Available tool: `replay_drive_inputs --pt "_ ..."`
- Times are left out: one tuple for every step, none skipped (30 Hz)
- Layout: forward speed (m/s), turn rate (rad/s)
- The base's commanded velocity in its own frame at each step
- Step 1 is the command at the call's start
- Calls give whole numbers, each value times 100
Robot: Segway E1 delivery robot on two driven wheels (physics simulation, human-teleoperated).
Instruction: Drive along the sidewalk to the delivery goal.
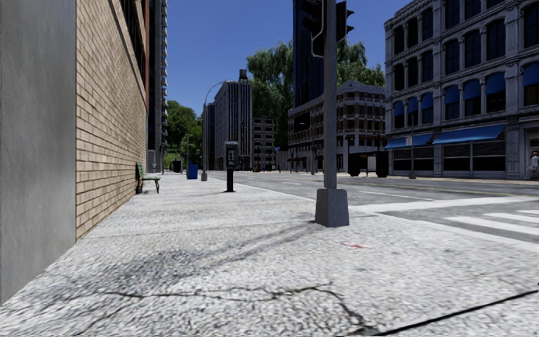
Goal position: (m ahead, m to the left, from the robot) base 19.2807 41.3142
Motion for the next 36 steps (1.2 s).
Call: replay_drive_inputs --pt "200 0" --pt "200 10" --pt "200 31" --pt "200 31" --pt "200 39" --pt "200 45" --pt "200 47" --pt "200 47" --pt "200 52" --pt "200 56" --pt "200 57" --pt "200 57" --pt "200 57" --pt "200 58" --pt "200 58" --pt "200 58" --pt "200 58" --pt "200 58" --pt "200 58" --pt "200 58" --pt "200 57" --pt "200 57" --pt "200 57" --pt "200 53" --pt "200 47" --pt "200 35" --pt "200 35" --pt "200 0" --pt "200 0" --pt "200 0" --pt "200 0" --pt "200 0" --pt "200 0" --pt "200 0" --pt "200 0" --pt "200 0"
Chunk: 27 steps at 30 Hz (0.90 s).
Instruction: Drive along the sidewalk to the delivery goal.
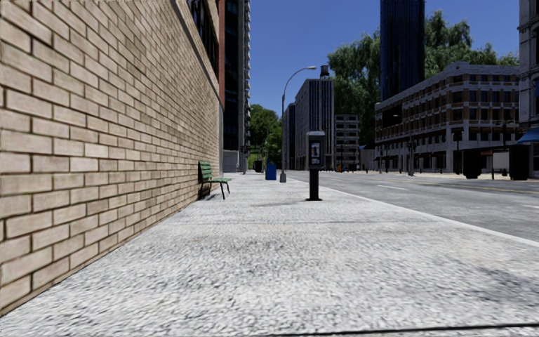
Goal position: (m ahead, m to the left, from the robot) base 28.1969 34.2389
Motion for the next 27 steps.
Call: replay_drive_inputs --pt "200 0" --pt "200 0" --pt "200 0" --pt "200 0" --pt "200 0" --pt "200 0" --pt "200 0" --pt "200 0" --pt "200 0" --pt "200 0" --pt "200 0" --pt "200 0" --pt "200 0" --pt "200 0" --pt "200 0" --pt "200 0" --pt "200 0" --pt "200 0" --pt "200 0" --pt "200 0" --pt "200 0" --pt "200 0" --pt "200 0" --pt "200 11" --pt "200 16" --pt "200 16" --pt "200 19"
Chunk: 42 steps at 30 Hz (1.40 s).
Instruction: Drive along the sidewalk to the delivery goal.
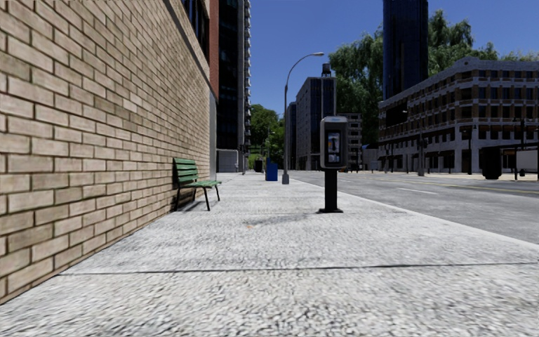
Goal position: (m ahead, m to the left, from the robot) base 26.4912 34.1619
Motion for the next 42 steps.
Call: replay_drive_inputs --pt "200 21" --pt "200 21" --pt "200 21" --pt "200 21" --pt "200 21" --pt "200 21" --pt "200 22" --pt "200 22" --pt "200 22" --pt "200 22" --pt "200 22" --pt "200 22" --pt "200 22" --pt "200 22" --pt "200 0" --pt "200 0" --pt "200 0" --pt "200 0" --pt "200 0" --pt "200 0" --pt "200 0" --pt "200 0" --pt "200 0" --pt "200 0" --pt "200 0" --pt "200 0" --pt "200 0" --pt "200 0" --pt "200 0" --pt "200 0" --pt "200 0" --pt "200 0" --pt "200 0" --pt "200 0" --pt "200 0" --pt "200 0" --pt "200 0" --pt "200 0" --pt "200 0" --pt "200 0" --pt "200 0" --pt "200 0"
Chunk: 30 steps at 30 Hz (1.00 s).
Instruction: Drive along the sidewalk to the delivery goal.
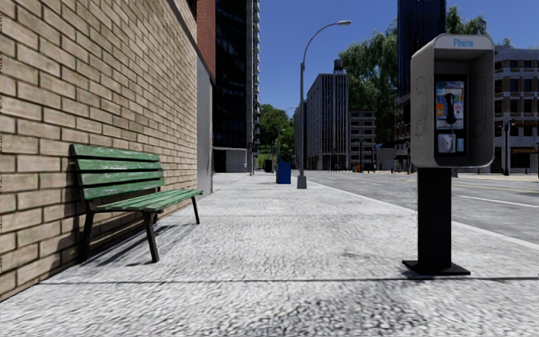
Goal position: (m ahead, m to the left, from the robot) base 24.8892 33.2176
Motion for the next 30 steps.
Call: replay_drive_inputs --pt "200 0" --pt "200 0" --pt "200 0" --pt "200 0" --pt "200 0" --pt "200 0" --pt "200 0" --pt "200 0" --pt "200 0" --pt "200 0" --pt "200 0" --pt "200 0" --pt "200 0" --pt "200 0" --pt "200 0" --pt "200 0" --pt "200 0" --pt "200 0" --pt "200 0" --pt "200 0" --pt "200 0" --pt "200 0" --pt "200 0" --pt "200 0" --pt "200 0" --pt "200 0" --pt "200 0" --pt "200 0" --pt "200 0" --pt "200 0"
